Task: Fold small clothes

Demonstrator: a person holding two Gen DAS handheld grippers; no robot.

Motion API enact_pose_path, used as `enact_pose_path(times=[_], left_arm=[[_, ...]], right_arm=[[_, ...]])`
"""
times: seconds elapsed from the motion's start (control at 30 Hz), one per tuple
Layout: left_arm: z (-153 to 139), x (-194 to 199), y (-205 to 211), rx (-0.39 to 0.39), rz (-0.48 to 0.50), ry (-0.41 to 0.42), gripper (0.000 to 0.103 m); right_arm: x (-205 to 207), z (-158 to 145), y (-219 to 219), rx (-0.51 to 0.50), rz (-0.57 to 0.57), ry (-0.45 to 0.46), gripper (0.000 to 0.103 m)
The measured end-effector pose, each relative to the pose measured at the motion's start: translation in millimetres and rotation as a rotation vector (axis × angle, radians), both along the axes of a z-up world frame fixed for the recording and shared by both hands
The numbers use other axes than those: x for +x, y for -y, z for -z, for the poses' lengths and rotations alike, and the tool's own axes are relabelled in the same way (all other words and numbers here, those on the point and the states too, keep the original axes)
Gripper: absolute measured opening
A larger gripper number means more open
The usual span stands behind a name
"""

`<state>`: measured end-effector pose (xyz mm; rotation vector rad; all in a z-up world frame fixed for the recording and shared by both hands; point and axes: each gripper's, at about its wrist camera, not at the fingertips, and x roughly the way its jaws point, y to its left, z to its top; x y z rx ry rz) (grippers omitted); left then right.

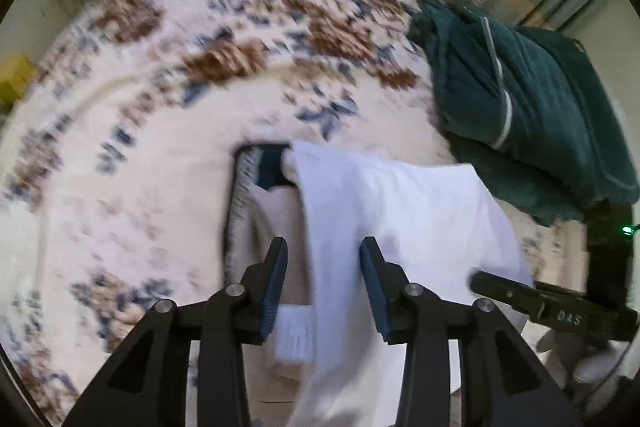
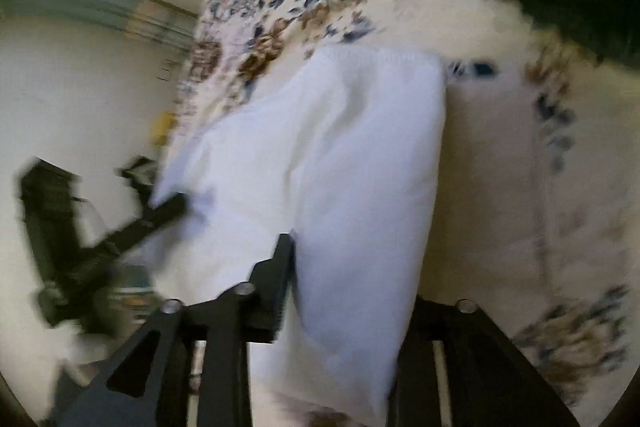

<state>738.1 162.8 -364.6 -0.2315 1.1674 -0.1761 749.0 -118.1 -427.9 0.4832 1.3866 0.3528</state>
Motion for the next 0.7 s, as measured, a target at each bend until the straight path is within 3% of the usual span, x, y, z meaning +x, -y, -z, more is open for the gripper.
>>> enact_pose_path(times=[0.07, 0.13, 0.17, 0.2, 0.27, 0.37, 0.53, 0.7], left_arm=[[-15, -10, 1, 0.073, -0.023, 0.073, 0.05], [-23, -19, 2, 0.128, -0.031, 0.103, 0.098], [-27, -26, 5, 0.137, -0.023, 0.112, 0.103], [-30, -34, 8, 0.155, -0.018, 0.119, 0.103], [-36, -46, 13, 0.211, -0.022, 0.12, 0.103], [-46, -71, 20, 0.25, -0.035, 0.136, 0.103], [-68, -113, 30, 0.279, -0.043, 0.128, 0.103], [-108, -162, 45, 0.256, -0.023, 0.139, 0.103]], right_arm=[[-7, -10, -1, -0.155, -0.001, 0.034, 0.056], [-17, -22, -4, -0.252, 0.006, 0.068, 0.077], [-23, -28, -3, -0.301, 0.014, 0.082, 0.093], [-31, -36, -2, -0.347, 0.022, 0.092, 0.1], [-52, -49, 1, -0.467, 0.047, 0.106, 0.101], [-82, -66, 3, -0.57, 0.071, 0.105, 0.101], [-134, -107, 4, -0.654, 0.104, 0.142, 0.102], [-194, -173, 4, -0.694, 0.145, 0.218, 0.102]])
